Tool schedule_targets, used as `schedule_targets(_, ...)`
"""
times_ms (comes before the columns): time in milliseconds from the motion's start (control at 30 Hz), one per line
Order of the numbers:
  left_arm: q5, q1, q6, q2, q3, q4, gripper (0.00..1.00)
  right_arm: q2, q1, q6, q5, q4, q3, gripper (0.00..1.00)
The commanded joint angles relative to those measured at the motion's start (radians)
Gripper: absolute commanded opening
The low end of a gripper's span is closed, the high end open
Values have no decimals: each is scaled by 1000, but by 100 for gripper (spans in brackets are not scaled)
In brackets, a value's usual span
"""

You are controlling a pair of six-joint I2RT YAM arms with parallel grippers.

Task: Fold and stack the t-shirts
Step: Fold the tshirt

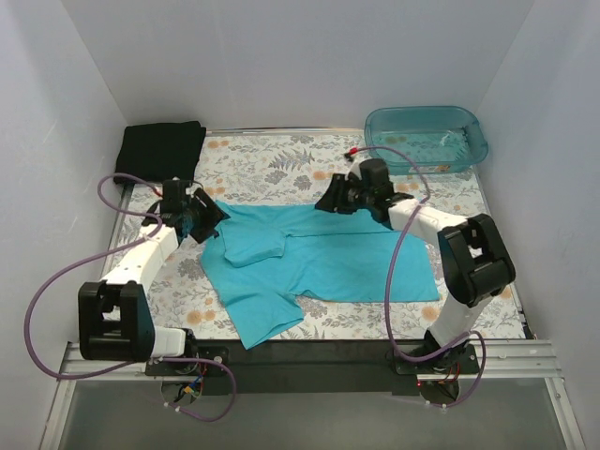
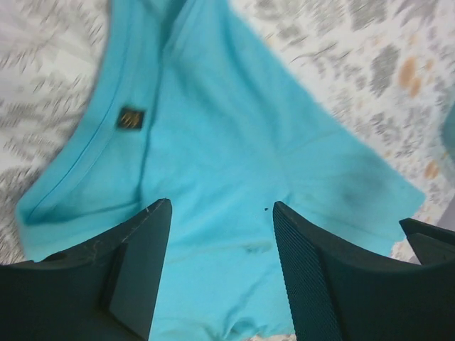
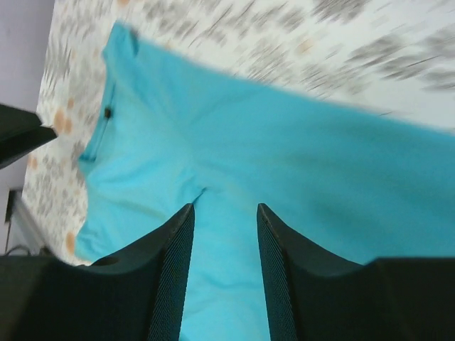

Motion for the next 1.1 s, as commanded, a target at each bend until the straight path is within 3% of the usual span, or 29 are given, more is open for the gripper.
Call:
schedule_targets(0, -18, 6, 19, 81, 92, 101, 54, -59, -143, -77, 35, -25, -42, 41)
schedule_targets(233, -7, 6, 36, 349, 249, 216, 31, -31, -416, -120, 52, -22, -79, 38)
schedule_targets(667, -38, 36, 29, 644, 339, 270, 24, 170, -686, -43, 79, -2, -72, 36)
schedule_targets(733, -15, 36, 25, 672, 374, 277, 25, 198, -715, -43, 79, -2, -56, 36)
schedule_targets(900, 51, 36, 18, 738, 479, 284, 40, 218, -744, -72, 67, -7, 29, 38)
schedule_targets(1067, 71, 36, 36, 618, 487, 268, 55, 89, -737, -89, 58, -49, 20, 39)
